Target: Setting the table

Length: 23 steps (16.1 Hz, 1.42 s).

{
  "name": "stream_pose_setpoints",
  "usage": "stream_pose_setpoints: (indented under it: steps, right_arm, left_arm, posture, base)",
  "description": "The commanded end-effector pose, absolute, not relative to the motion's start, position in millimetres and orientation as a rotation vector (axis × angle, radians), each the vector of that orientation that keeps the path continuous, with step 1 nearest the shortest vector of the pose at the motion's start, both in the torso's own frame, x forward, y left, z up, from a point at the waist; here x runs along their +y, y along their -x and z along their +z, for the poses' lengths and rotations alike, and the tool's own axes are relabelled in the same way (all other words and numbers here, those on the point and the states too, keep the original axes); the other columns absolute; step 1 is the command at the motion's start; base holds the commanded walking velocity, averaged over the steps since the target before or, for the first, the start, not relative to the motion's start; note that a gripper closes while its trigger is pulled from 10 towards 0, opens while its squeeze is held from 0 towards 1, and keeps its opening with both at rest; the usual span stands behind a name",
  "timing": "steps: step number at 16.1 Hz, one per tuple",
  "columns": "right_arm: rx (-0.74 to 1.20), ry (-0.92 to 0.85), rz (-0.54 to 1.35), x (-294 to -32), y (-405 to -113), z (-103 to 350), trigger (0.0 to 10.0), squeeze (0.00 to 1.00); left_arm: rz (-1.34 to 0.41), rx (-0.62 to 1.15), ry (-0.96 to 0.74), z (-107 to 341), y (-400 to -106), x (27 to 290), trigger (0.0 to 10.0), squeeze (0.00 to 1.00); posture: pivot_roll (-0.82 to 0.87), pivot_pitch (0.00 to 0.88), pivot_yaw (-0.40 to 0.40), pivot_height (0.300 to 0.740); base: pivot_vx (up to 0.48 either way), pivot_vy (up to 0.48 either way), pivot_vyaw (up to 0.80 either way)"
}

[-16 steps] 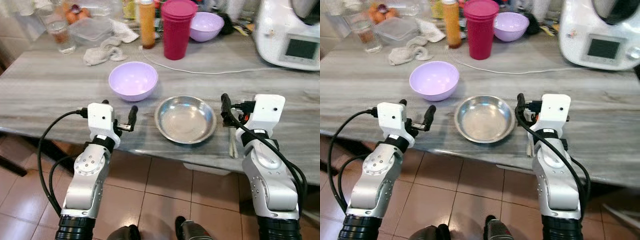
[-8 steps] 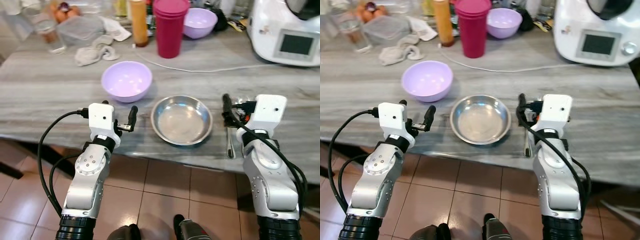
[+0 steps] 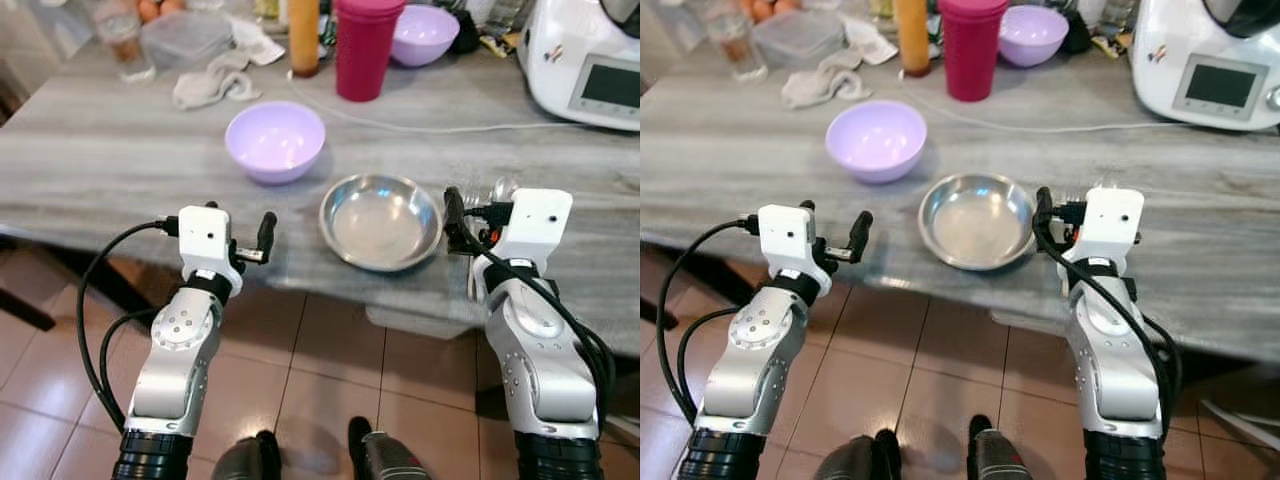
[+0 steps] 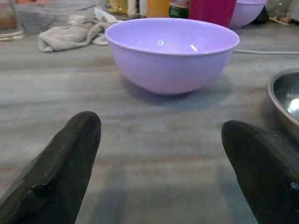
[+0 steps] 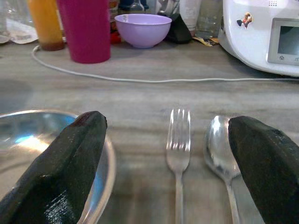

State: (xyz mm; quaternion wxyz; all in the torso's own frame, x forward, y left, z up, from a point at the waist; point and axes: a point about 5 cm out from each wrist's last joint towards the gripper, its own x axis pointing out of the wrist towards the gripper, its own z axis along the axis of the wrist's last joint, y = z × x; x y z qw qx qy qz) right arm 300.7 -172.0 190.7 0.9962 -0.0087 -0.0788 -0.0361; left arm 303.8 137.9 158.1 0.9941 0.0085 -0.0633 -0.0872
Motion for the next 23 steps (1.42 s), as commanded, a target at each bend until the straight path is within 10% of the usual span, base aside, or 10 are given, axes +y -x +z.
stream_pose_setpoints:
  steps: [1,23]
  right_arm:
    - [-0.149,0.020,-0.088,-174.4,-300.5,188.6,10.0,0.00]
    - [-0.146,0.023,-0.118,-180.3,-302.8,188.1,10.0,0.00]
  left_arm:
    - [-0.171,-0.107,-0.023,154.8,-303.4,138.3,10.0,0.00]
    - [-0.198,-0.105,-0.017,152.6,-303.1,136.4,10.0,0.00]
  posture:
    - [-0.23,0.199,0.031,0.740]
    - [-0.23,0.196,0.030,0.740]
  base:
    - [-0.296,0.000,0.00]
    - [-0.036,0.000,0.00]
